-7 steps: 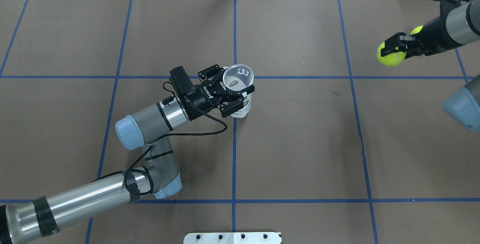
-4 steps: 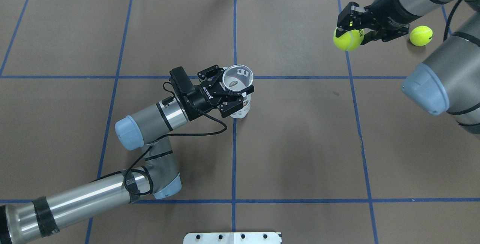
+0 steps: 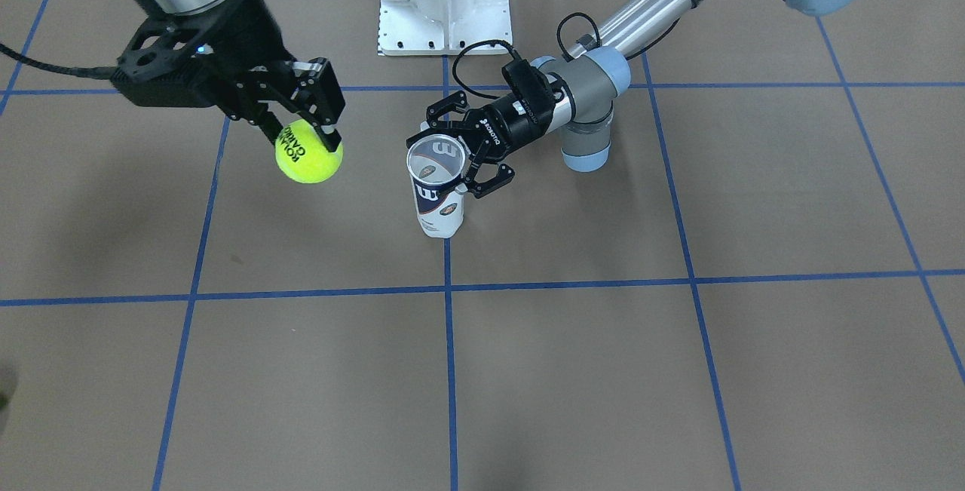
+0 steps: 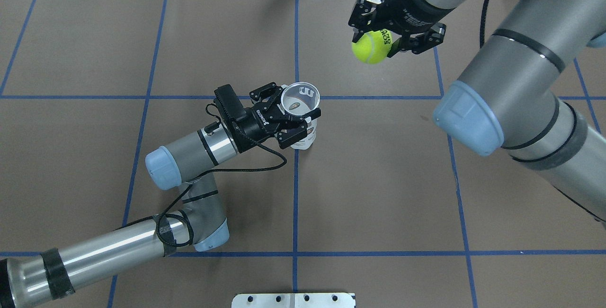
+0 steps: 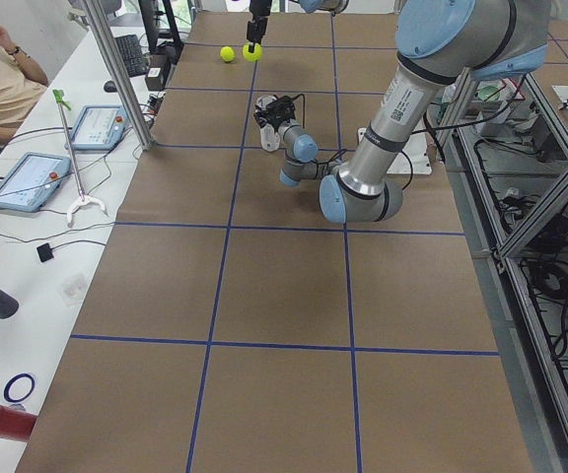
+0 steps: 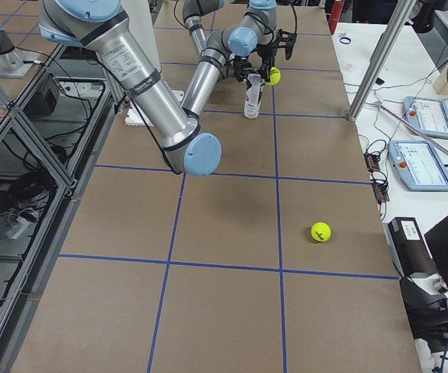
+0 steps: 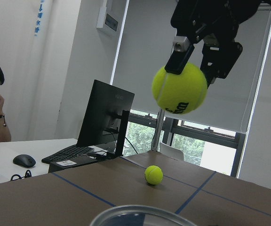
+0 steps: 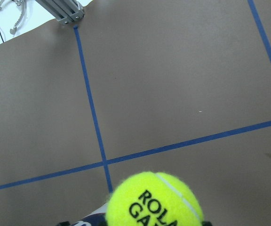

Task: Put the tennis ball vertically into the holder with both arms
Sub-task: 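Carry the ball over the can's opening with the right gripper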

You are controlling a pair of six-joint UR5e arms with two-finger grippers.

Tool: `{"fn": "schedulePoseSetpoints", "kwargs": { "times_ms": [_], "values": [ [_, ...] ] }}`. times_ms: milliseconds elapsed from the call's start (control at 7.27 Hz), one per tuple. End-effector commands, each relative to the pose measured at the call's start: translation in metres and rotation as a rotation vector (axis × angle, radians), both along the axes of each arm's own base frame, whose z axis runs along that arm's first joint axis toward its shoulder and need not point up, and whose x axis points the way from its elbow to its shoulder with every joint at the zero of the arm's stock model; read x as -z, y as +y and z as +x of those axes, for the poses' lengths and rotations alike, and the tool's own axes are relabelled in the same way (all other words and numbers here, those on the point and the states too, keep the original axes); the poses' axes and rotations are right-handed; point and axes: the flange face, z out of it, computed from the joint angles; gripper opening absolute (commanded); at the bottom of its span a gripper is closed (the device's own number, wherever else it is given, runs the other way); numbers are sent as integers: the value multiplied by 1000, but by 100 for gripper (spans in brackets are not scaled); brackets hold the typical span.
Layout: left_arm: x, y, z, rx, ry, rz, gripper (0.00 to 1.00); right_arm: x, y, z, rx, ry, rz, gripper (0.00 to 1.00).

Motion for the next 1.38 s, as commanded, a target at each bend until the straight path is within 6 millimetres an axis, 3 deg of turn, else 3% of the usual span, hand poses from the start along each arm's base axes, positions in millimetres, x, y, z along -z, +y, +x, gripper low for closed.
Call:
{"fn": "schedulePoseSetpoints", "kwargs": {
  "times_ms": [0,138,413,550,963,1101,1238],
  "values": [
    [0,0,0,1,0,0,83,30,26,-50,-32,29,-21,0],
    [0,0,0,1,0,0,83,40,20,-72,-33,59,-35,0],
    [0,1,0,-1,0,0,83,53,41,-107,-41,114,-19,11],
    [0,1,0,-1,0,0,83,51,42,-113,-43,124,-16,28],
    [0,1,0,-1,0,0,83,55,45,-119,-50,122,-21,52],
    [0,1,0,-1,0,0,83,56,45,-125,-58,132,-15,89],
    [0,1,0,-1,0,0,83,56,46,-126,-62,135,-8,98]
  ]
}}
